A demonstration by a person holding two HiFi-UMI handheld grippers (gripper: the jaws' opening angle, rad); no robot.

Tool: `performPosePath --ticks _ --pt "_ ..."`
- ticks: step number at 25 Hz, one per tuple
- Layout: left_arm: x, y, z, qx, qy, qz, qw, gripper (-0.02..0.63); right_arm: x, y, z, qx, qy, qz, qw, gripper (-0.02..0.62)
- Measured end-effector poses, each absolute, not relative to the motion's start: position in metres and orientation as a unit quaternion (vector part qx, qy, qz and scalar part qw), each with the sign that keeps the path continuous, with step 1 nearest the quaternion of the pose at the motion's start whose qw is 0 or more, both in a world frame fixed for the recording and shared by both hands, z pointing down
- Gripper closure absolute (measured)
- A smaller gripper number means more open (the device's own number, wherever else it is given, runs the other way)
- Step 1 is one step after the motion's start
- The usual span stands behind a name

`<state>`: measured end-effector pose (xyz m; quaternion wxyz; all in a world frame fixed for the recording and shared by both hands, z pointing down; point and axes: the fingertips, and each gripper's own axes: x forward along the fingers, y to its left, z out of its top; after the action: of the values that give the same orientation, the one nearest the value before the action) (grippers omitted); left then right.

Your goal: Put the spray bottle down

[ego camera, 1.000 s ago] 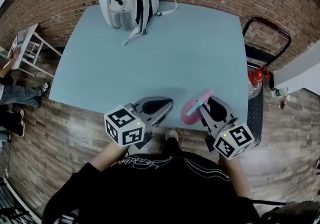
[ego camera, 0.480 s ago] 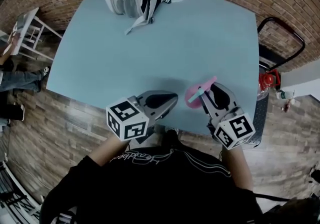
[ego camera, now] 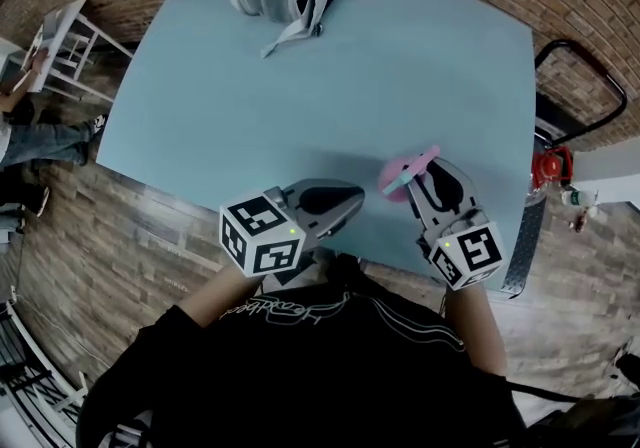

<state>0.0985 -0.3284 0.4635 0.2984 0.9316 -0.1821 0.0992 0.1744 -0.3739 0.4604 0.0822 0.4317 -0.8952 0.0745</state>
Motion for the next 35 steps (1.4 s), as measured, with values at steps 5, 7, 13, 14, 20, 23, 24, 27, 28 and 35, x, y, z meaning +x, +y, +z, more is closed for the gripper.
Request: performPosePath --ticks 5,7,13,14,20,23,24,27,28,35 --pt "0.099 -0.326 0.469 0.929 -0.179 0.103 0.306 0.598 0.173 -0.373 0.468 0.431 -0.896 0.066 0.083 0.462" --pt "0.1 -0.325 0.471 0.928 -0.178 0.103 0.309 0.6 0.173 -0.371 0.47 0.434 -0.895 0.063 0.079 0.463" --pt "0.105 -0.325 0.474 0.927 -0.171 0.099 0.318 0.598 0.172 -0.368 0.472 0.437 -0.896 0.042 0.074 0.463" --pt "0.105 -0.325 0.475 0.927 -0.171 0.099 0.319 0.598 0.173 -0.368 0.472 0.438 -0.895 0.04 0.074 0.463" --pt "0.099 -0.321 0.475 0.924 -0.177 0.095 0.325 0.598 0.173 -0.363 0.475 0.452 -0.887 0.035 0.084 0.462" --pt "0.092 -0.318 0.474 0.923 -0.18 0.093 0.328 0.598 0.173 -0.363 0.474 0.457 -0.885 0.036 0.081 0.462" --pt "0.09 -0.317 0.473 0.923 -0.181 0.091 0.327 0.598 0.173 -0.363 0.474 0.46 -0.883 0.037 0.083 0.462" --pt "0.084 -0.311 0.468 0.924 -0.186 0.088 0.323 0.6 0.176 -0.359 0.474 0.473 -0.875 0.038 0.092 0.46" --pt "0.082 -0.308 0.467 0.924 -0.188 0.088 0.322 0.598 0.177 -0.356 0.474 0.477 -0.873 0.038 0.094 0.459" --pt "0.07 -0.285 0.447 0.931 -0.191 0.083 0.3 0.598 0.182 -0.324 0.453 0.499 -0.862 0.048 0.079 0.456"
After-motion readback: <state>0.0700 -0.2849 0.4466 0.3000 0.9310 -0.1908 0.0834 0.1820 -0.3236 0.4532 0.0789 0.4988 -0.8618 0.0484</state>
